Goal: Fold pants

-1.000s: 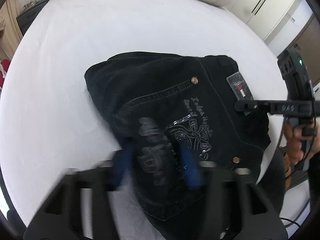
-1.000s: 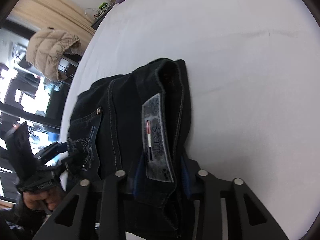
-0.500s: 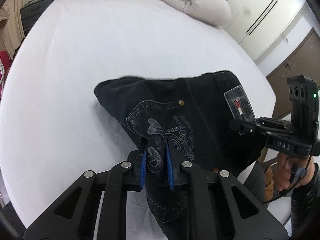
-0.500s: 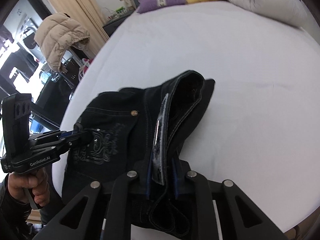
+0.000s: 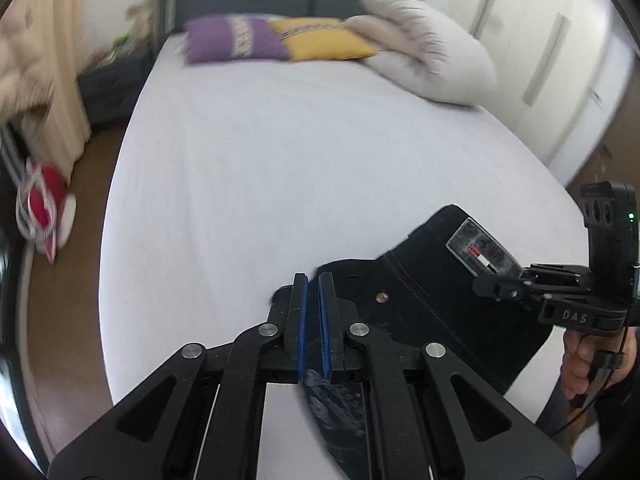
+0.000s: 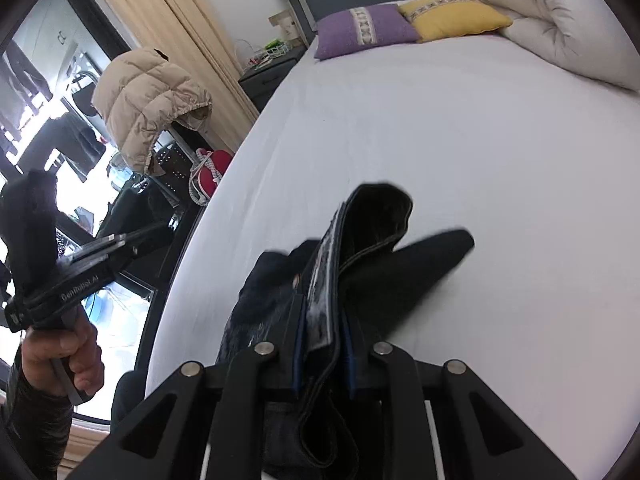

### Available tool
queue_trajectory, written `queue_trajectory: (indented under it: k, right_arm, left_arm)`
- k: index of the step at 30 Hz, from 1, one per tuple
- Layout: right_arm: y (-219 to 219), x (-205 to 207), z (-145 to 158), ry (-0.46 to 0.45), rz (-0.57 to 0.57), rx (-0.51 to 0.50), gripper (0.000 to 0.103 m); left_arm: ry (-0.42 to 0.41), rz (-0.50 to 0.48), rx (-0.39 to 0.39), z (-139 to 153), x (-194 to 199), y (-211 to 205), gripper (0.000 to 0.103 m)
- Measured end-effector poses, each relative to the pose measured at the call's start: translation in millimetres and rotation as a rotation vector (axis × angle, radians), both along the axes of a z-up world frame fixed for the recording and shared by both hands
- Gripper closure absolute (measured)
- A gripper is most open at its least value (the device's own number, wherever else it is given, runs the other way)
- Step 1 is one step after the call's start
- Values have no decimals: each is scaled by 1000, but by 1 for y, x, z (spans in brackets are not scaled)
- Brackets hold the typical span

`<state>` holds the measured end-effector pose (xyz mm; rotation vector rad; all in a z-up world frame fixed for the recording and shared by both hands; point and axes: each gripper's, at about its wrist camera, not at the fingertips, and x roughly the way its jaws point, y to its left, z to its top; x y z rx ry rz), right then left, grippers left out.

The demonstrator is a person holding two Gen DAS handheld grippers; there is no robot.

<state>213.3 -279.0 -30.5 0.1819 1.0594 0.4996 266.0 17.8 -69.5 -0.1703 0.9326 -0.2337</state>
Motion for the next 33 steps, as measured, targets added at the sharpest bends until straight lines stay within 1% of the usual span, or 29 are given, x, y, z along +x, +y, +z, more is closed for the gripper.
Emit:
queue_trajectory:
  k: [2, 4, 5, 6, 8, 9, 10, 11, 12, 13, 15, 17, 19, 20, 21, 22, 23, 24, 25, 27, 28, 29, 30, 31, 33]
  right_arm:
    - [-12, 10, -10, 30, -32, 26, 85]
    - [-25, 8, -24, 56, -37, 28, 85]
    - [-32, 6, -31, 72, -42, 18, 85]
    - [-46, 0, -41, 106, -58, 20, 85]
    - [-78, -15, -61, 171, -119, 65, 85]
    - [-88, -22, -71, 202, -143, 92, 83]
    - [-100, -30, -82, 239, -168, 130, 76]
    - [-110, -36, -92, 272, -189, 166, 71]
    - [-119, -42, -102, 302, -216, 192, 50]
    - [-122, -45, -105, 308, -231, 196, 42]
    - [-125, -45, -101, 289, -221, 226, 42]
    - [-124, -40, -97, 274, -206, 210, 41]
    - [-123, -30, -96, 268, -193, 207, 41]
    - [-122, -24, -96, 272, -198, 209, 41]
    - [-123, -20, -96, 275, -208, 220, 41]
    - [-123, -17, -96, 280, -212, 230, 39]
    - [-123, -14, -100, 296, -210, 233, 37]
    - [-121, -12, -108, 332, -197, 228, 32]
    - [-123, -16, -118, 363, -178, 233, 29]
    - [-120, -15, -123, 368, -160, 247, 27]
    - [-122, -15, -122, 371, -161, 264, 29]
    - [-122, -15, -122, 377, -157, 292, 34]
    - [-120, -16, -125, 394, -135, 324, 52]
    - [-118, -18, -128, 409, -120, 340, 61]
    - [-113, -22, -131, 419, -98, 350, 62]
  left_arm:
    - [1, 29, -48, -9, -6, 15, 98]
    - [5, 49, -161, -24, -19, 34, 98]
    - [18, 60, -204, -31, -21, 41, 98]
    - [59, 93, -248, -48, -26, 50, 98]
    - [140, 148, -292, -74, -29, 61, 96]
    - [185, 162, -344, -93, -38, 60, 96]
    - [208, 168, -368, -103, -38, 58, 96]
    - [238, 179, -386, -114, -41, 55, 96]
    - [267, 175, -403, -123, -42, 50, 96]
    - [275, 162, -414, -126, -37, 43, 96]
    - [277, 124, -434, -129, -36, 25, 96]
    - [274, 102, -442, -129, -35, 15, 96]
    - [279, 104, -441, -132, -34, 13, 96]
    - [287, 108, -448, -133, -33, 15, 94]
    - [296, 116, -458, -134, -33, 17, 91]
    - [299, 118, -456, -133, -27, 17, 83]
    - [301, 118, -454, -138, -28, 20, 72]
    - [310, 123, -458, -143, -34, 26, 64]
    - [317, 133, -473, -145, -37, 31, 50]
    - [313, 136, -551, -149, -37, 35, 37]
    - [305, 130, -573, -143, -33, 34, 24]
    - [294, 125, -581, -141, -34, 35, 16]
    - [284, 115, -581, -138, -35, 36, 13]
    - [284, 105, -582, -138, -34, 35, 10]
    - [320, 69, -582, -140, -23, 25, 9]
